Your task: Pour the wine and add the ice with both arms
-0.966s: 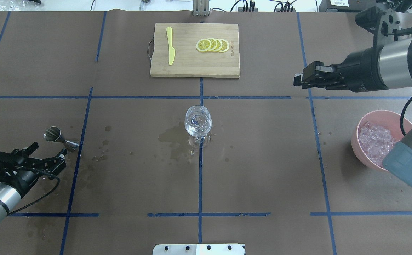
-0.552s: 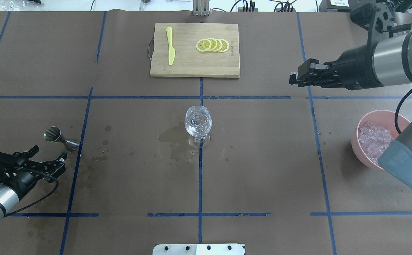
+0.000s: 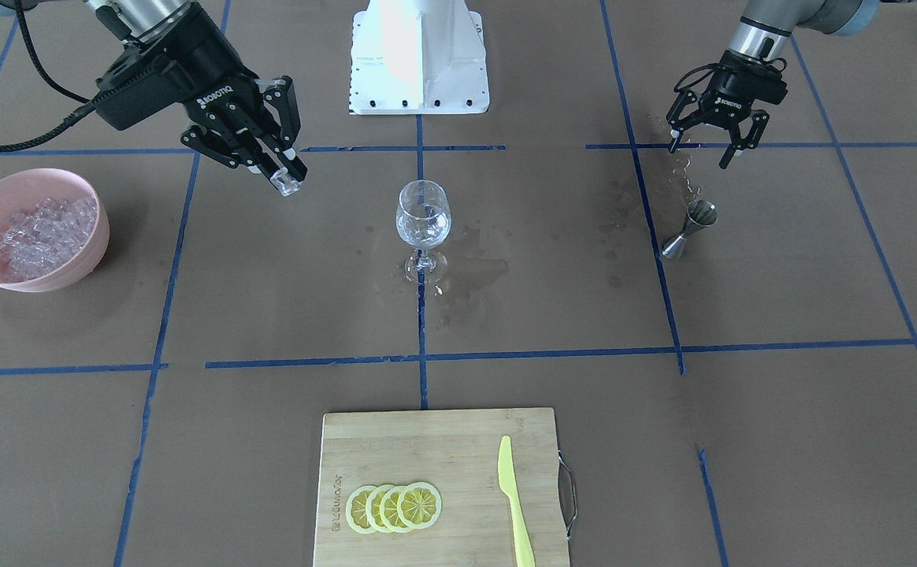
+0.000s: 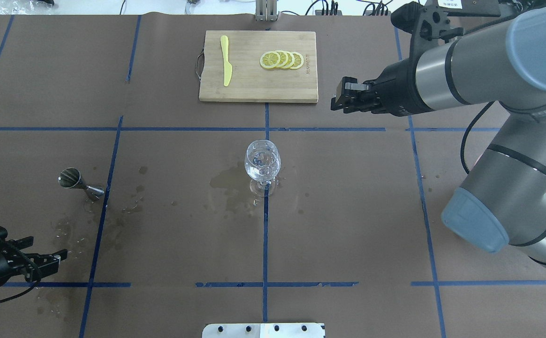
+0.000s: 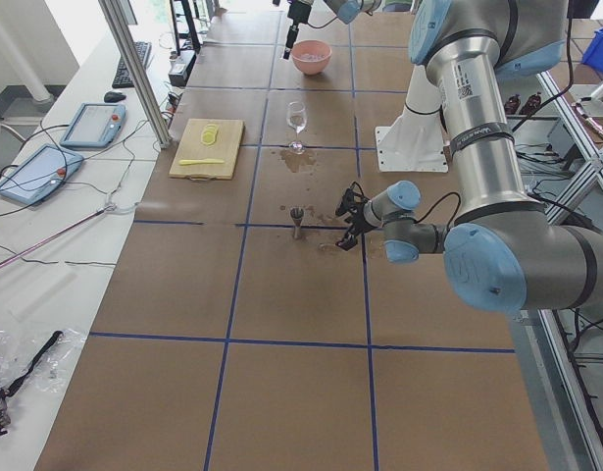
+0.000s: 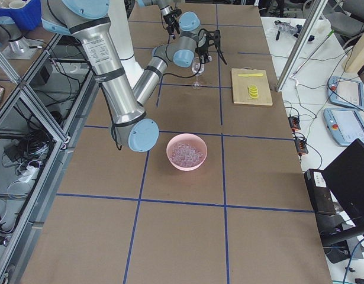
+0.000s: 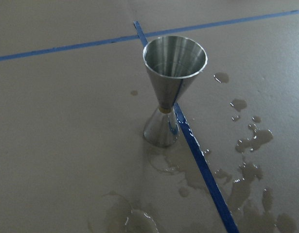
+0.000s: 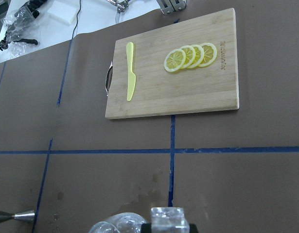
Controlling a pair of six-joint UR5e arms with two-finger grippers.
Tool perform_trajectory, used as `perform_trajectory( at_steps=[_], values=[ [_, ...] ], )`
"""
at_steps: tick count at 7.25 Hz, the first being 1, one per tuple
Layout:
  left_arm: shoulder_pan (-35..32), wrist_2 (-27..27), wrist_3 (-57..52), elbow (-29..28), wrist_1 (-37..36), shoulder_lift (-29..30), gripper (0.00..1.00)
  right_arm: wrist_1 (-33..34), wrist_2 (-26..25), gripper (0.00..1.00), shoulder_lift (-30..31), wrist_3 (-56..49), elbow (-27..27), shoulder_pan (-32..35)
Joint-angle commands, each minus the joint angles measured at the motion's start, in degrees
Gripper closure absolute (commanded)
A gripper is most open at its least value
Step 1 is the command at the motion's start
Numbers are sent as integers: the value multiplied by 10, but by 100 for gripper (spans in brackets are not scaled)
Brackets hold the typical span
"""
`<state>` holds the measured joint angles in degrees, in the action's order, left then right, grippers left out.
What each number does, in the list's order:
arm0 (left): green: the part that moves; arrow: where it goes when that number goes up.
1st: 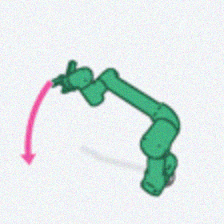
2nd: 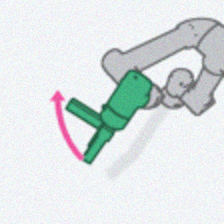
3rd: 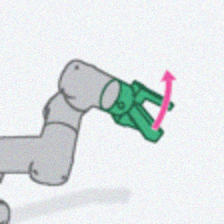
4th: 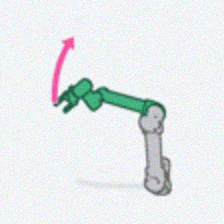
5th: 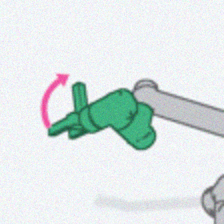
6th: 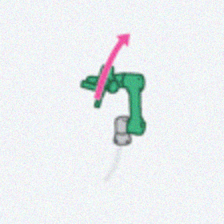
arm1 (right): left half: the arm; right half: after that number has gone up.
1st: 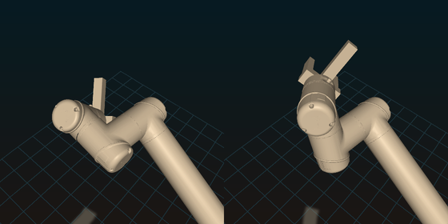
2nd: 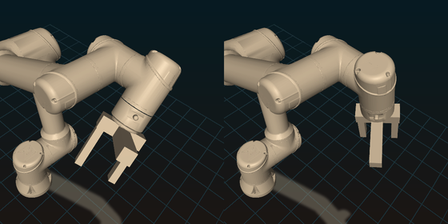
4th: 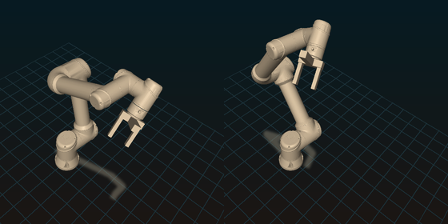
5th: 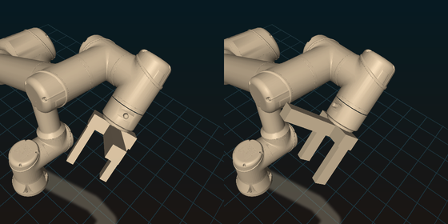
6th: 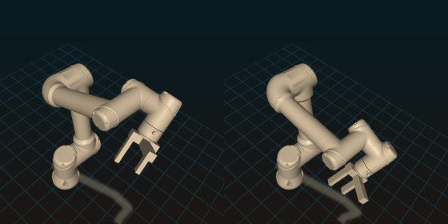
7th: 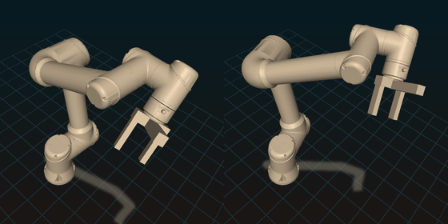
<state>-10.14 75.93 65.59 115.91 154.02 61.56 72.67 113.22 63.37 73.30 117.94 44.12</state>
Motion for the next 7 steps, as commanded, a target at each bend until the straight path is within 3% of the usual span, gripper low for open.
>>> perform_trajectory(
  at_steps=[1,4,7],
  values=[
    [-2,95,43,89,-121,-5,0,1,-9,100,-38,3,-37,-10],
    [-76,224,52,142,-179,8,0,1,-12,100,-68,5,-72,-24],
    [-150,313,51,164,-232,59,0,2,-23,100,-75,26,-71,-75]
  ],
)
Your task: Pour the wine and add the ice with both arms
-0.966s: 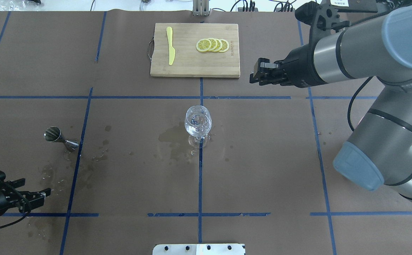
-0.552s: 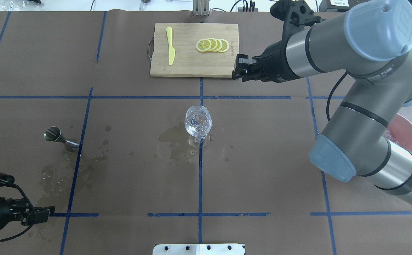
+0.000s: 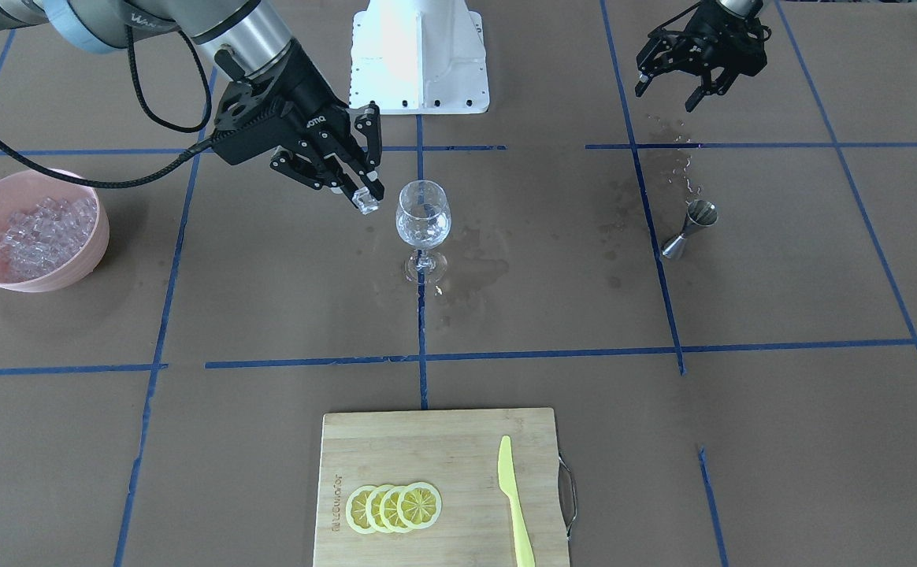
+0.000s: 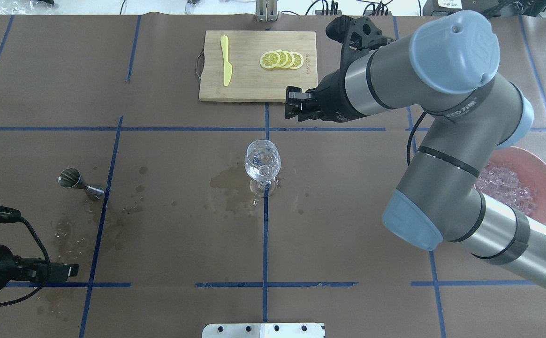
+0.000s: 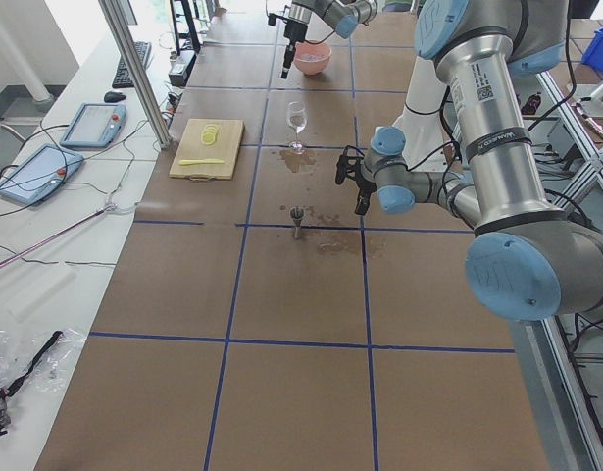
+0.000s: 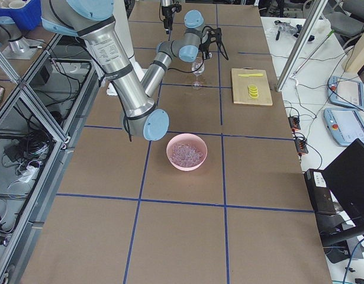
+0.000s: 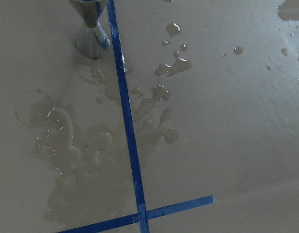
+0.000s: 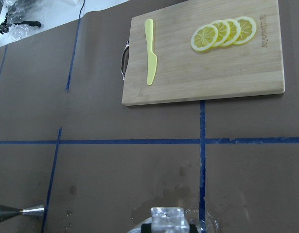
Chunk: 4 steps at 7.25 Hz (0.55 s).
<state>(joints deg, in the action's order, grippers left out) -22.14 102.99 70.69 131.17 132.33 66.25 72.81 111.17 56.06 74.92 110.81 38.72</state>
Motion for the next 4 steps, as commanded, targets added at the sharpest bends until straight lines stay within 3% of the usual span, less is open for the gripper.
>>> perform_trajectory(
  at_steps=[1,4],
  values=[
    [-53,78,-1,13,-15,12,0,1,-3,100,-2,14,0,-36],
    [-78,88,-7,25,-15,12,0,3,-7,100,-4,16,-3,-56]
  ],
)
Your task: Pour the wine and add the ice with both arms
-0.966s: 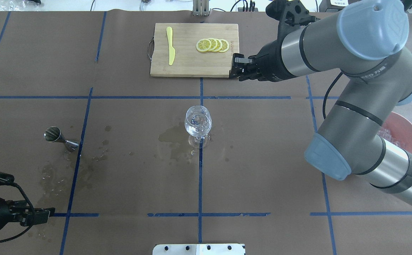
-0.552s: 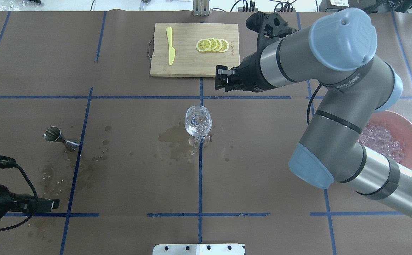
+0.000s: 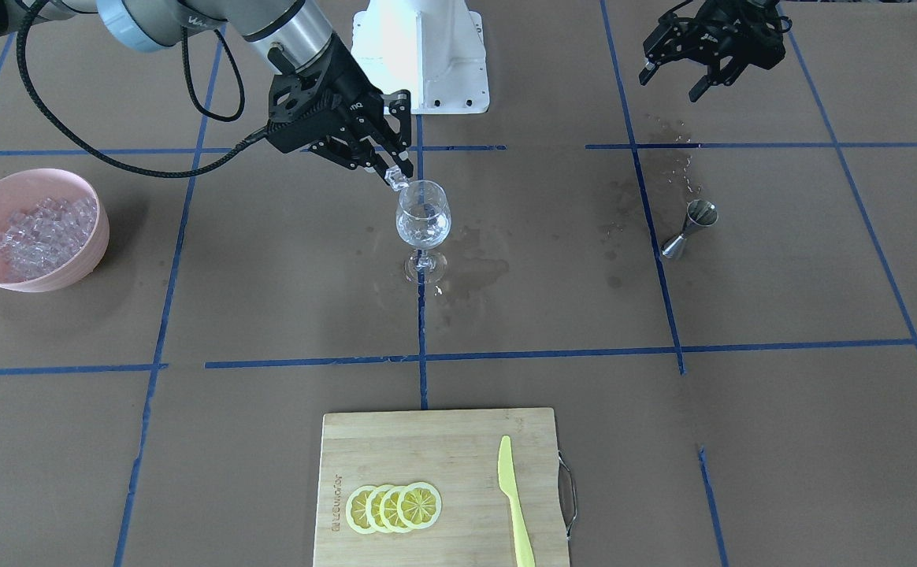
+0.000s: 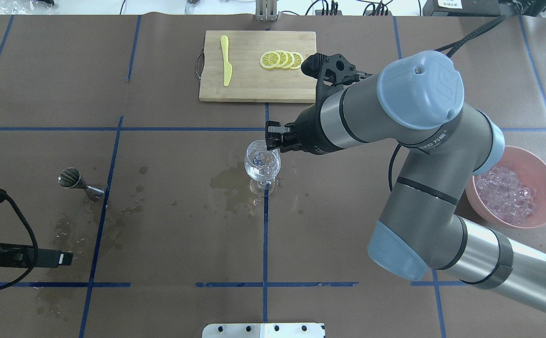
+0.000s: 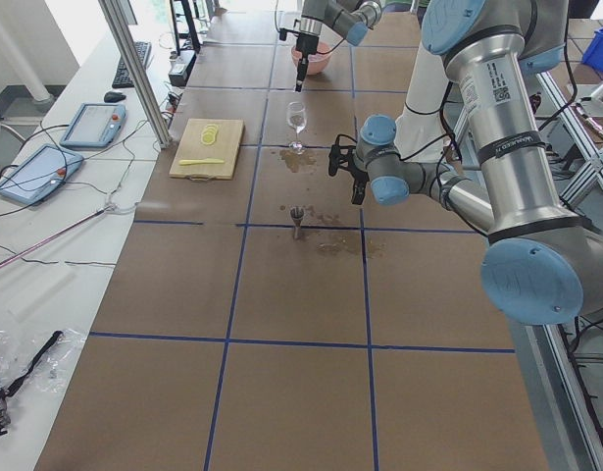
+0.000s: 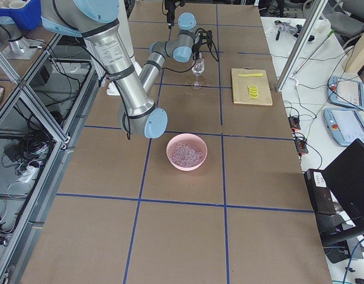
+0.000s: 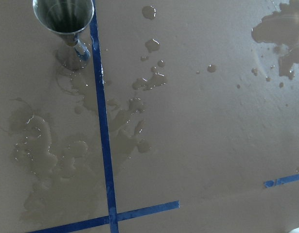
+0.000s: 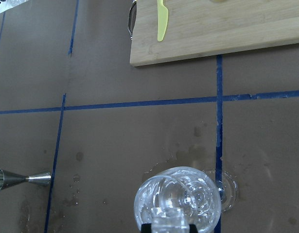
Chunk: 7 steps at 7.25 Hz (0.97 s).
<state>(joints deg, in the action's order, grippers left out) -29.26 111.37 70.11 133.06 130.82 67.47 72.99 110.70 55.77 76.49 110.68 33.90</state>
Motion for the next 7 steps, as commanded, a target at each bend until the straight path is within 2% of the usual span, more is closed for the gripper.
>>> perform_trajectory(
  at_steps=[1,3,4,5,6,7],
  values=[
    [-11,6,-1,9,0,0,0,5,-4,100,-7,1,-4,-9],
    [-32,47,-2,11,0,2,0,5,-8,100,-26,3,-22,-9],
    [-33,47,-2,11,0,2,0,5,-9,100,-28,4,-27,-9],
    [-33,47,-2,12,0,2,0,5,-9,96,-30,6,-27,-9],
    [-33,47,-2,12,0,2,0,5,-16,78,-32,12,-29,-12],
    [-33,47,-2,12,0,3,0,5,-30,41,-32,14,-29,-20]
  ],
)
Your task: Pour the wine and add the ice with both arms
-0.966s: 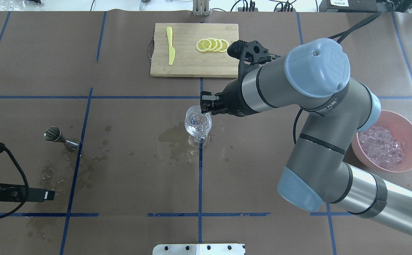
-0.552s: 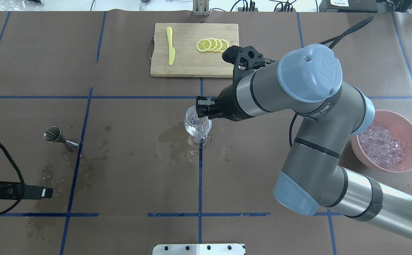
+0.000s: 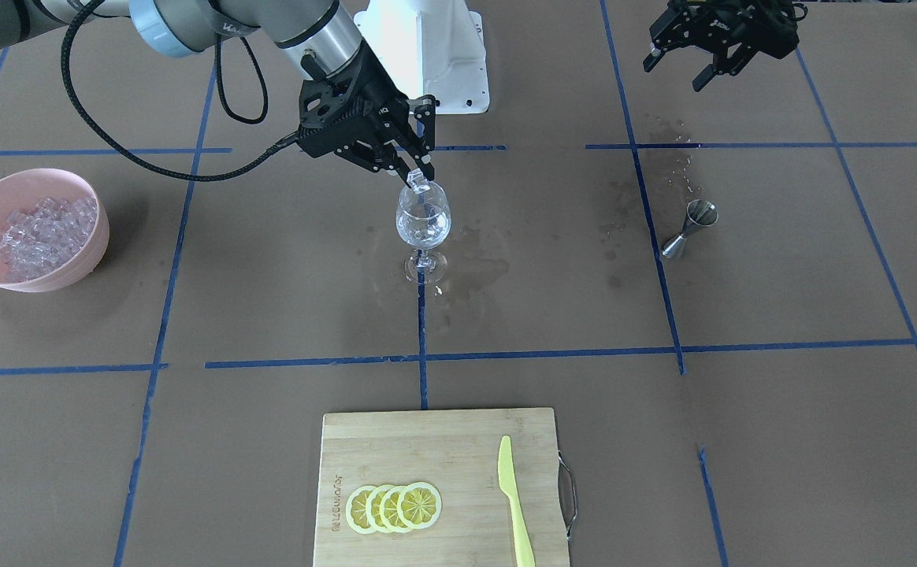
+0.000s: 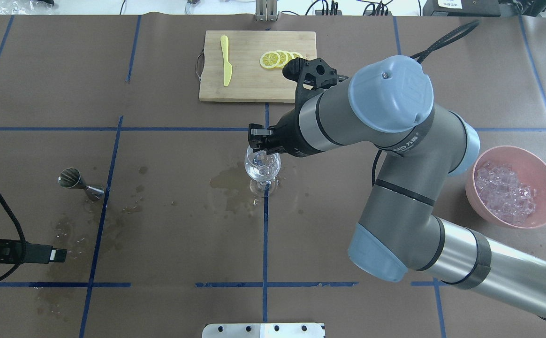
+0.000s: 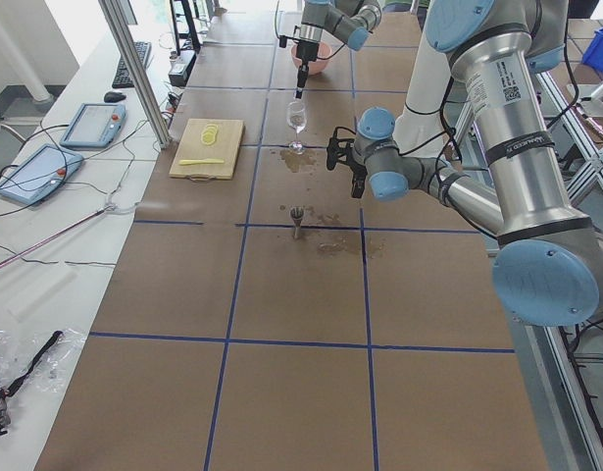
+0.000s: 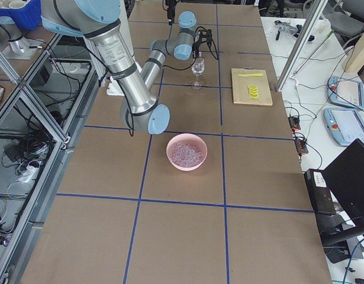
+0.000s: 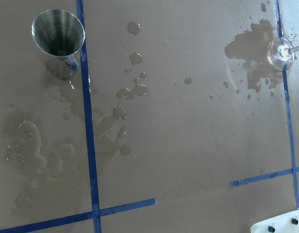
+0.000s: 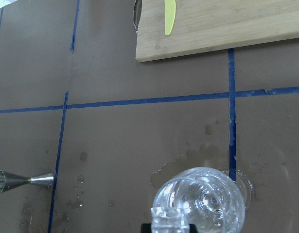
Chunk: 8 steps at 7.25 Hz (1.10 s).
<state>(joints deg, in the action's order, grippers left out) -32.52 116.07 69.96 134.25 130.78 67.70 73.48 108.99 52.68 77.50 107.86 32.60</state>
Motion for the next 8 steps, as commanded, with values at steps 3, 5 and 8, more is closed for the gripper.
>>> perform_trajectory(
  at_steps=[3,5,8],
  values=[
    [-33,30,-37,1,-66,49,0,5,-28,1,0,4,1,-12],
    [-98,37,-110,-1,-196,138,0,7,-27,0,1,3,4,-12],
    [-227,37,-282,-41,-467,357,0,19,-20,0,9,-2,14,2]
  ],
)
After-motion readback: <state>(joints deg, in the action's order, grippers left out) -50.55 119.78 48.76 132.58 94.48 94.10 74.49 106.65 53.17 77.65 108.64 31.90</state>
